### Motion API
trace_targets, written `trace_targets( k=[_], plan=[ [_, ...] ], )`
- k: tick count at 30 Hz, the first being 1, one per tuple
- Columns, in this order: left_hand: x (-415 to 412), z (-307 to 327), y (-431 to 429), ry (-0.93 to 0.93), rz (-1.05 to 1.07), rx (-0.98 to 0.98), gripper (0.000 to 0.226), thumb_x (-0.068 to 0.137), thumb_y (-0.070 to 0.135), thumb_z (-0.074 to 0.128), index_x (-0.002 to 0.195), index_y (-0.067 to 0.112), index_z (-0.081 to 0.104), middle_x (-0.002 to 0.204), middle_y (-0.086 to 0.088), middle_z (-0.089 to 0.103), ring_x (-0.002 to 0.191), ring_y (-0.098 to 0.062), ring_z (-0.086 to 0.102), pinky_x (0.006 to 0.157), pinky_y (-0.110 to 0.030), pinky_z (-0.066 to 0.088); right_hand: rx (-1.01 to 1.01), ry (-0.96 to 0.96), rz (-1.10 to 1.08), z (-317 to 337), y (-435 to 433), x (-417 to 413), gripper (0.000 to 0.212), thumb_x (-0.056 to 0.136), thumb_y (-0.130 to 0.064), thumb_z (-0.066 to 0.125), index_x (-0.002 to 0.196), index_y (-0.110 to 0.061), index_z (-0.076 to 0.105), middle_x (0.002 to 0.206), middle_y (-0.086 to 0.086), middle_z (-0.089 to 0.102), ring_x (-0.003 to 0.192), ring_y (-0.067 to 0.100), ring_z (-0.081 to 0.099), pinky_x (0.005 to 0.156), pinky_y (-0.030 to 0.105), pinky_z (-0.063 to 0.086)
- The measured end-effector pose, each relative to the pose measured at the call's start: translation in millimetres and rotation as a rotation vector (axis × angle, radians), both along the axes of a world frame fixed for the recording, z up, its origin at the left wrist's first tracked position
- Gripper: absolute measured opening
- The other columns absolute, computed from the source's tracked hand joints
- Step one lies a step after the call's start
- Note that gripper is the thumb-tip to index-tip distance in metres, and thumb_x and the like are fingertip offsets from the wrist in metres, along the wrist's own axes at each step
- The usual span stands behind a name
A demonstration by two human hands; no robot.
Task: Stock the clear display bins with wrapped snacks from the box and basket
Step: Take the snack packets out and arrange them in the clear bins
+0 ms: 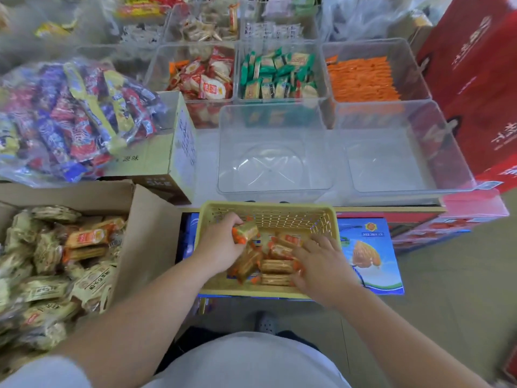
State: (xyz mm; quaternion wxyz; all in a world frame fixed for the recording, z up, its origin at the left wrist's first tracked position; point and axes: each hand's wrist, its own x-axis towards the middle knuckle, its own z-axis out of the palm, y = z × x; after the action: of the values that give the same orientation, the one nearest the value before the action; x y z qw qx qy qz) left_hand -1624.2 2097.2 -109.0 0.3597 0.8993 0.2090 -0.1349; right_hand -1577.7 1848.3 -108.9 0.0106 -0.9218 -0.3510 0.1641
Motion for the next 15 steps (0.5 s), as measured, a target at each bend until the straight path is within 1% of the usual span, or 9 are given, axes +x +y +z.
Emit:
trace_targets(
  k=[2,3,5,6,8,10,12,13,15],
  plan=[
    [10,-10,-2,0.06,-0.04,0.026,0.062,0.087,0.022,0.079,0.14,0.03,0.048,0.107,0.003,0.064,0.078,-0.012,0.063,0.059,-0.027,0.045,0.021,0.022,-0.022,4,1,-1,0.051,0.083,-0.059,0.052,0.122,-0.029,0.065,0.126,-0.003,0.063,0.136,0.028,0.04,0.119,0.044,0.022],
    [12,-13,-3,0.091,-0.058,0.034,0.075,0.084,0.027,0.084,0.146,0.032,0.042,0.112,0.004,0.064,0.087,-0.015,0.067,0.066,-0.029,0.049,0.03,0.03,-0.033,6,2,-1,0.052,0.083,-0.061,0.053,0.124,-0.031,0.065,0.126,-0.004,0.063,0.136,0.027,0.039,0.119,0.044,0.022],
    [16,-13,-3,0.131,-0.108,0.094,0.096,0.076,0.038,0.09,0.154,0.032,0.034,0.134,-0.002,0.06,0.113,-0.025,0.064,0.089,-0.036,0.053,0.06,0.044,-0.066,9,4,-1,0.054,0.083,-0.063,0.055,0.126,-0.033,0.064,0.126,-0.006,0.062,0.134,0.026,0.04,0.118,0.043,0.024],
    [17,-11,-3,0.126,-0.139,0.133,0.098,0.076,0.041,0.089,0.156,0.032,0.033,0.142,-0.004,0.056,0.123,-0.028,0.059,0.099,-0.039,0.05,0.076,0.049,-0.083,9,5,-1,0.054,0.083,-0.063,0.055,0.127,-0.034,0.063,0.125,-0.006,0.062,0.133,0.025,0.04,0.117,0.042,0.026],
    [13,2,-4,0.044,-0.187,0.165,0.09,0.082,0.041,0.084,0.156,0.031,0.033,0.152,-0.003,0.049,0.137,-0.026,0.049,0.112,-0.04,0.043,0.122,0.064,-0.112,9,8,-2,0.053,0.084,-0.062,0.057,0.129,-0.035,0.063,0.124,-0.008,0.061,0.13,0.023,0.042,0.114,0.039,0.029],
    [-2,22,-1,-0.082,-0.215,0.139,0.076,0.088,0.04,0.077,0.154,0.03,0.039,0.154,0.002,0.048,0.142,-0.021,0.041,0.116,-0.034,0.034,0.208,0.107,-0.14,12,17,-5,0.05,0.084,-0.057,0.063,0.128,-0.032,0.065,0.122,-0.007,0.062,0.125,0.024,0.046,0.109,0.04,0.037],
    [-26,43,10,-0.211,-0.232,0.172,0.06,0.093,0.039,0.071,0.148,0.027,0.049,0.146,0.004,0.054,0.136,-0.016,0.042,0.108,-0.024,0.029,0.292,0.154,-0.133,16,34,-10,0.043,0.085,-0.049,0.07,0.122,-0.028,0.07,0.115,-0.006,0.065,0.117,0.025,0.053,0.102,0.042,0.044],
    [-41,54,18,-0.277,-0.219,0.216,0.052,0.093,0.039,0.068,0.141,0.025,0.055,0.138,0.004,0.059,0.129,-0.014,0.044,0.103,-0.022,0.03,0.322,0.174,-0.116,19,46,-13,0.04,0.085,-0.046,0.072,0.119,-0.026,0.071,0.112,-0.006,0.066,0.114,0.026,0.055,0.099,0.042,0.046],
    [-74,72,42,-0.436,-0.147,0.314,0.039,0.092,0.04,0.063,0.124,0.018,0.065,0.118,0.002,0.065,0.112,-0.014,0.049,0.094,-0.023,0.037,0.367,0.204,-0.069,27,76,-20,0.037,0.086,-0.044,0.073,0.118,-0.025,0.071,0.112,-0.004,0.066,0.114,0.024,0.056,0.097,0.038,0.047]
  ],
)
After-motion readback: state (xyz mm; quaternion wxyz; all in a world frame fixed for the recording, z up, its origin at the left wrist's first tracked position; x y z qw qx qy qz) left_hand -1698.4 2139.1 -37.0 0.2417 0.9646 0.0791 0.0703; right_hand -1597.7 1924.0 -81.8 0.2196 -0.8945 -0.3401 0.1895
